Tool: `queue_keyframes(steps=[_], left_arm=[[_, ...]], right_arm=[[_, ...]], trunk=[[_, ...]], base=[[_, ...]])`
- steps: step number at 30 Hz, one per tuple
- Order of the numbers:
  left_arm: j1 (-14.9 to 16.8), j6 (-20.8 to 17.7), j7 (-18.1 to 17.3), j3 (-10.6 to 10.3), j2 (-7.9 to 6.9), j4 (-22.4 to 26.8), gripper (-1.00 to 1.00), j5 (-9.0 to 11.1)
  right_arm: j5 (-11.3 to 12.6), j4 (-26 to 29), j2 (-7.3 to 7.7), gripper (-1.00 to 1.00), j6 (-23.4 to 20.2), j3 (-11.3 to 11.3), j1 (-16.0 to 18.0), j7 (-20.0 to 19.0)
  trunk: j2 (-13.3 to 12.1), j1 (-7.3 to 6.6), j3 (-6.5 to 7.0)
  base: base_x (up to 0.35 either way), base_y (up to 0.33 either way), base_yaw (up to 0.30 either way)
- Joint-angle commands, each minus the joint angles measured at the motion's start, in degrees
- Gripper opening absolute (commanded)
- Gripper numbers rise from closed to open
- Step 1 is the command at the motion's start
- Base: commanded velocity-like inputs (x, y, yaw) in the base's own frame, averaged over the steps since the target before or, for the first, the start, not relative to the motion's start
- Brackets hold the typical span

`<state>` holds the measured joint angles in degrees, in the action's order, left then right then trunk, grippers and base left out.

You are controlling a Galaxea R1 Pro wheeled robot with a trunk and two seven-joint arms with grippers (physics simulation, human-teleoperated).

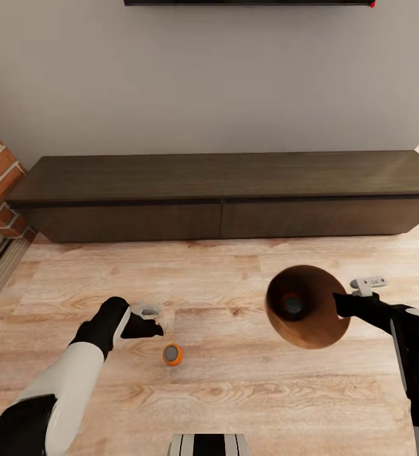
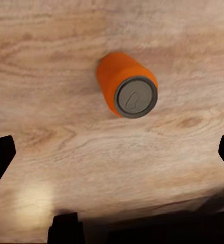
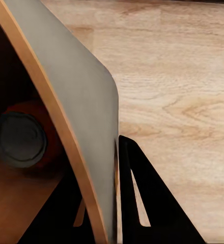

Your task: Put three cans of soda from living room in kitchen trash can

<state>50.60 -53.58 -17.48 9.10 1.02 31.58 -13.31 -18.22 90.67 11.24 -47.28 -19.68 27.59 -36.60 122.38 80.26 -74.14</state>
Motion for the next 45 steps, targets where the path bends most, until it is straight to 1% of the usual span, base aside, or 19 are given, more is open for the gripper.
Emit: queue_keyframes(steps=[1,3,5,8,10,12,15,18,20,21,24,25,26,28,30,32,35,39,45], left_arm=[[0.0,-0.2,-0.1,0.0,-0.3,-0.3,1.0,0.1],[0.1,-0.4,-0.4,0.0,-1.1,-1.0,1.0,0.1],[0.1,-0.6,-2.0,0.0,-1.63,-1.3,1.0,0.1],[0.0,0.2,-4.9,0.0,-1.84,-1.0,1.0,0.3],[0.0,1.2,-5.3,0.0,-1.81,-1.0,1.0,0.3],[-0.1,4.1,-5.5,0.1,-1.5,-1.3,1.0,0.3],[-0.1,5.0,-5.4,0.2,-1.4,-1.4,1.0,0.3],[-0.1,6.2,-4.3,0.2,-1.33,-1.5,1.0,0.2],[0.0,4.6,-1.2,0.3,-1.11,-1.0,1.0,0.3],[0.0,3.8,-0.5,0.3,-1.08,-1.0,1.0,0.3],[0.0,1.4,2.4,0.5,-0.99,-0.7,1.0,0.4],[0.0,1.4,2.6,0.5,-0.94,-0.7,1.0,0.4],[-0.1,1.7,2.9,0.5,-0.78,-0.7,1.0,0.5],[-0.1,2.4,3.2,0.5,-0.24,-0.7,1.0,0.7],[-0.2,3.0,3.3,0.5,0.36,-0.7,1.0,0.8],[-0.2,4.0,3.4,0.5,1.71,-0.7,1.0,0.8],[-0.2,5.8,3.4,0.6,2.93,-0.7,1.0,0.9],[-0.2,8.1,3.5,0.5,3.16,-0.6,1.0,0.7],[-0.2,8.7,3.2,0.2,3.12,0.3,1.0,0.5]], right_arm=[[0.7,0.0,0.34,-1.0,-0.3,0.0,0.0,-0.4],[0.8,0.0,1.54,-1.0,-0.7,-0.1,0.0,-0.5],[1.0,0.0,2.56,-1.0,-1.4,-0.1,0.6,-0.7],[1.1,0.0,3.36,-1.0,-3.6,0.0,1.6,-0.7],[1.1,0.0,3.55,-1.0,-4.0,0.1,1.9,-0.7],[1.1,0.0,4.07,-1.0,-5.8,0.2,2.8,-0.9],[1.1,0.0,5.2,-1.0,-8.3,0.2,4.0,-1.2],[1.3,0.0,8.26,-1.0,-12.7,0.3,7.5,-2.0],[1.1,0.0,10.06,-1.0,-12.7,0.4,9.5,-3.2],[1.1,0.0,10.53,-1.0,-12.7,0.4,9.8,-3.4],[1.2,0.0,14.68,-1.0,-12.7,0.4,10.8,-5.0],[1.3,0.0,15.44,-1.0,-12.7,0.4,10.9,-5.7],[1.2,0.0,16.87,-1.0,-12.7,0.3,11.0,-7.5],[1.1,0.0,18.47,-1.0,-12.7,0.3,11.1,-10.1],[0.9,0.0,19.1,-1.0,-12.7,0.2,11.1,-11.2],[0.8,0.0,19.65,-1.0,-12.7,0.2,11.1,-12.1],[0.7,0.0,20.07,-1.0,-12.7,0.2,11.1,-12.9],[0.6,0.0,20.21,-1.0,-12.7,-0.1,11.1,-13.1],[0.5,0.0,20.21,-1.0,-12.7,-0.1,11.0,-13.1]], trunk=[[0.0,0.0,0.01],[0.0,0.0,0.01],[0.0,0.0,0.01],[0.0,0.0,0.01],[0.0,0.0,0.01],[0.4,0.22,-0.17],[1.6,0.87,-0.77],[2.8,1.53,-1.49],[3.6,1.97,-2.01],[4.0,2.19,-2.27],[5.2,2.85,-3.08],[5.6,3.07,-3.34],[6.0,3.29,-3.61],[6.8,3.73,-4.15],[7.6,4.17,-4.68],[8.4,4.61,-5.13],[8.4,4.61,-5.19],[8.4,4.61,-5.22],[8.4,4.61,-5.22]], base=[[0.0,0.0,0.0],[0.0,0.0,0.0],[0.0,0.0,0.0],[0.0,0.0,0.0],[0.0,0.0,0.0],[0.0,0.0,0.0],[0.0,0.0,0.0],[0.0,0.0,0.0],[0.0,0.0,0.0],[0.0,0.0,0.0],[0.0,0.0,0.0],[0.0,0.0,0.0],[0.0,0.0,0.0],[0.0,0.0,0.0],[0.0,0.0,0.0],[0.0,0.0,0.0],[0.0,0.0,0.0],[0.0,0.0,0.0],[0.0,-0.087,0.0]])
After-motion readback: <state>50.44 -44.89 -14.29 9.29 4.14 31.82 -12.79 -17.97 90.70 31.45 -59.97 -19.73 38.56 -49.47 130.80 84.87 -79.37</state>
